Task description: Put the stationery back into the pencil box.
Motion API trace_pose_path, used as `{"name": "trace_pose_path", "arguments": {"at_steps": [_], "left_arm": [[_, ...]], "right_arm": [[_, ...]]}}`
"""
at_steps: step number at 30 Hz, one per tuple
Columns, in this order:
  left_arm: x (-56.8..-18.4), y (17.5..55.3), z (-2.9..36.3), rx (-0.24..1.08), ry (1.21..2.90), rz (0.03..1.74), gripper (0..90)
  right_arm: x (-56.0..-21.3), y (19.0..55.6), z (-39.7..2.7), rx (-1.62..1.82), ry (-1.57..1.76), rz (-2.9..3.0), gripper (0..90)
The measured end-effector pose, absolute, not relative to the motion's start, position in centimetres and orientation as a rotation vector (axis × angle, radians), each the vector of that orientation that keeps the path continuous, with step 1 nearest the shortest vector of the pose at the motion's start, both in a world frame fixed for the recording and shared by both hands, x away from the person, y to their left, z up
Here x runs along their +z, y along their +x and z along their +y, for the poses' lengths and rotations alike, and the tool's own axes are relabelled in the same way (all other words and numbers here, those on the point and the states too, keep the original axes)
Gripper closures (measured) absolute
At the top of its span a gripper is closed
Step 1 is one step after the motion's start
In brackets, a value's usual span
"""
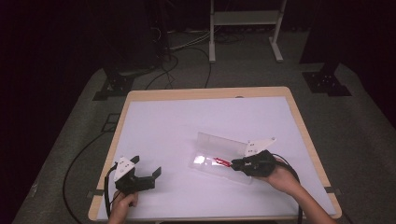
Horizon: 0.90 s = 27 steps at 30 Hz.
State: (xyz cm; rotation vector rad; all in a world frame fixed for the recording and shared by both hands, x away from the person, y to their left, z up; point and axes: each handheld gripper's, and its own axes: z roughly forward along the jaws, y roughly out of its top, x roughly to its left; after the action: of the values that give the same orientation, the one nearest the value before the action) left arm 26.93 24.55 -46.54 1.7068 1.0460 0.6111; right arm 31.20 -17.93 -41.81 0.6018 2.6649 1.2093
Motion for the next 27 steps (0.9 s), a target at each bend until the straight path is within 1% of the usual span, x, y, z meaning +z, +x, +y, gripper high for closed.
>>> {"name": "trace_pose_path", "arguments": {"at_steps": [27], "left_arm": [[-46.6,27.0,24.6,0.606,1.707,1.048,0.0]], "right_arm": [[-44.3,33.7,-16.0,1.16,0.589,2.75,78.8]]}}
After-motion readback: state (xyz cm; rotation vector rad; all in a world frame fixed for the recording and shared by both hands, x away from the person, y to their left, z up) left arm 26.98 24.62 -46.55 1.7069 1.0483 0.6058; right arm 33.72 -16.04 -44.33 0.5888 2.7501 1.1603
